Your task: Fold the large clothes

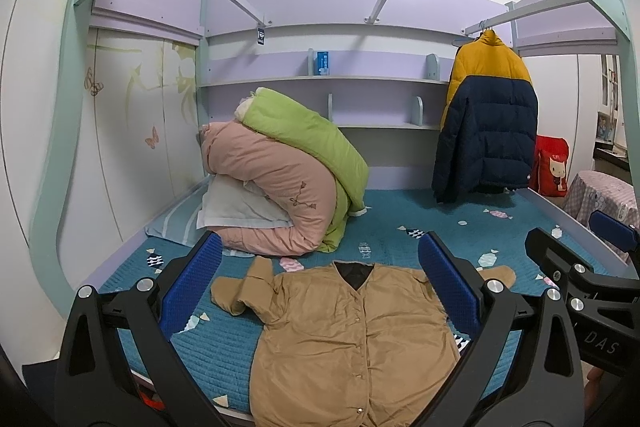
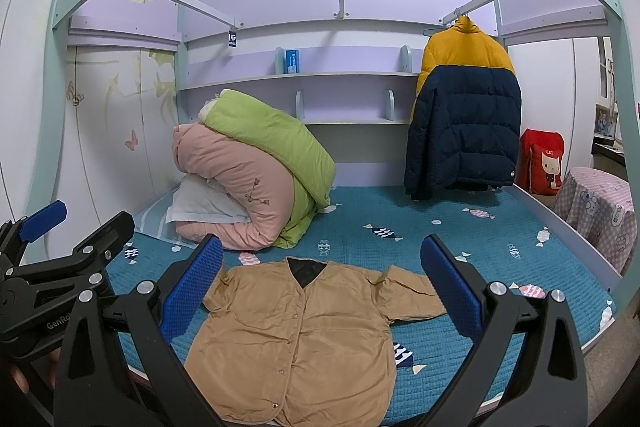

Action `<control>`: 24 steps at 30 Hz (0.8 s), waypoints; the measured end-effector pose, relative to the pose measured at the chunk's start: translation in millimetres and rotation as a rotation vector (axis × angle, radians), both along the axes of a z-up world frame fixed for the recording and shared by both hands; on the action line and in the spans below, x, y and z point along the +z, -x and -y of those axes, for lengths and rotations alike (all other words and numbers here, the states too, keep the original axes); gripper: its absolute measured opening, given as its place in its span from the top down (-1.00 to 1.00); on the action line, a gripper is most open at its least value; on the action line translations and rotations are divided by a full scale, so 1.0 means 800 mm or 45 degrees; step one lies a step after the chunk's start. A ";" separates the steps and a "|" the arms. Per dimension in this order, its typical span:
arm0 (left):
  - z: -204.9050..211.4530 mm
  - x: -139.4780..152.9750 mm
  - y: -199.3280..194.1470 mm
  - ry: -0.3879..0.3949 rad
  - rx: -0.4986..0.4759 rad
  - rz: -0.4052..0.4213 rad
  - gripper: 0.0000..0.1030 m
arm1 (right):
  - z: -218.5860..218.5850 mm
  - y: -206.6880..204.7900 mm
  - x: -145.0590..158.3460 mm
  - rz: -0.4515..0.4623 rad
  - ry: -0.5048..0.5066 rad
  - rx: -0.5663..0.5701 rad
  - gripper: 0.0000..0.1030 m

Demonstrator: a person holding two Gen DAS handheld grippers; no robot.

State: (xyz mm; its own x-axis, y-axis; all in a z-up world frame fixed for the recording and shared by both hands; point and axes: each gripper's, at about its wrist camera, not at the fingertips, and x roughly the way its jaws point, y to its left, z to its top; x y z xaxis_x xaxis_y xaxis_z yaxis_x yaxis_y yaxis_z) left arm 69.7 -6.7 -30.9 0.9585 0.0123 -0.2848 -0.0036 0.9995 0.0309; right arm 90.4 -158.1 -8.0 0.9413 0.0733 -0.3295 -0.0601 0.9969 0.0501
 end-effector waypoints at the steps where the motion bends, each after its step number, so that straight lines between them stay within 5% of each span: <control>1: 0.000 0.000 0.000 -0.001 0.000 -0.002 -0.91 | 0.000 0.000 0.001 -0.001 -0.001 -0.001 -0.86; 24: 0.004 0.003 0.003 0.000 -0.002 -0.004 -0.91 | 0.008 0.010 0.000 -0.002 -0.014 -0.002 -0.86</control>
